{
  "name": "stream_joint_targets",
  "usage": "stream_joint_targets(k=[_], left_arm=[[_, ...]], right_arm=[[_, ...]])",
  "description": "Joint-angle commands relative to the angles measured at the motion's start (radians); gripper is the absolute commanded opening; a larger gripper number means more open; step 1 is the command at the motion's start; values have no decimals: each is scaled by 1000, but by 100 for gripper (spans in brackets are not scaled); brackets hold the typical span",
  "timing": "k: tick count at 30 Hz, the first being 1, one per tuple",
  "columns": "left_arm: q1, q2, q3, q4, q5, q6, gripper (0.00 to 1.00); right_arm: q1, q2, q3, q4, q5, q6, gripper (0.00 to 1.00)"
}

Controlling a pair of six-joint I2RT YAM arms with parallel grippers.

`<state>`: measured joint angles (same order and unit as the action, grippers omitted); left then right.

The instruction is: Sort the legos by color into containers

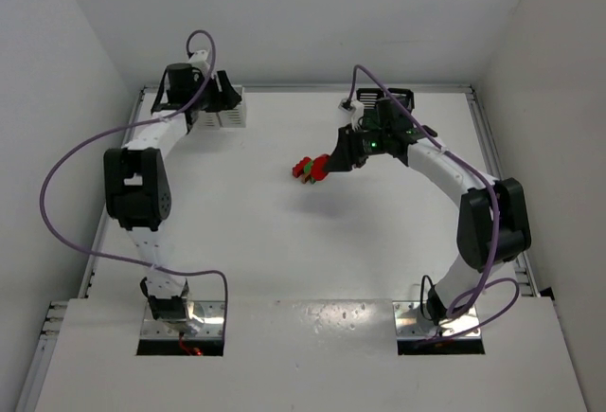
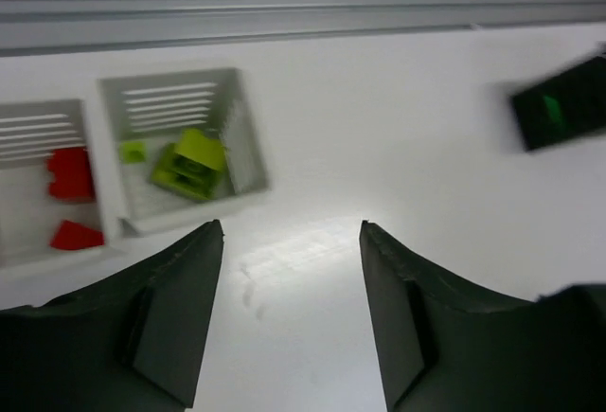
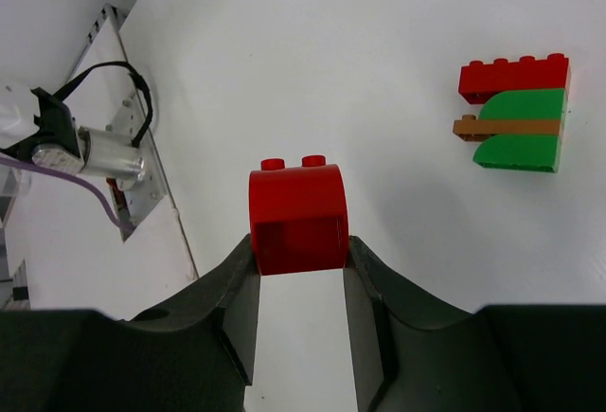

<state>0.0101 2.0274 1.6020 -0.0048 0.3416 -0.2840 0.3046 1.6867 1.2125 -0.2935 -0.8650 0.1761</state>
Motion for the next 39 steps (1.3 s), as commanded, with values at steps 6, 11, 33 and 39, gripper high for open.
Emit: stream_joint_targets(k=[6,11,33,39], left_arm=[[-28,-398,-226,-214,759,271,65],[-91,-603,-468,-265,884,310,69],[-341,-684,-548,-311,959,298,73],[-351,-665,-548,-311,930,289,43]], right_arm=[[10,-15,44,50,-127,3,0],[40,21,79,63,-259,3,0],[197,22,150,-55,-361,-148,0],[217,13,168,-64,-361,-148,0]])
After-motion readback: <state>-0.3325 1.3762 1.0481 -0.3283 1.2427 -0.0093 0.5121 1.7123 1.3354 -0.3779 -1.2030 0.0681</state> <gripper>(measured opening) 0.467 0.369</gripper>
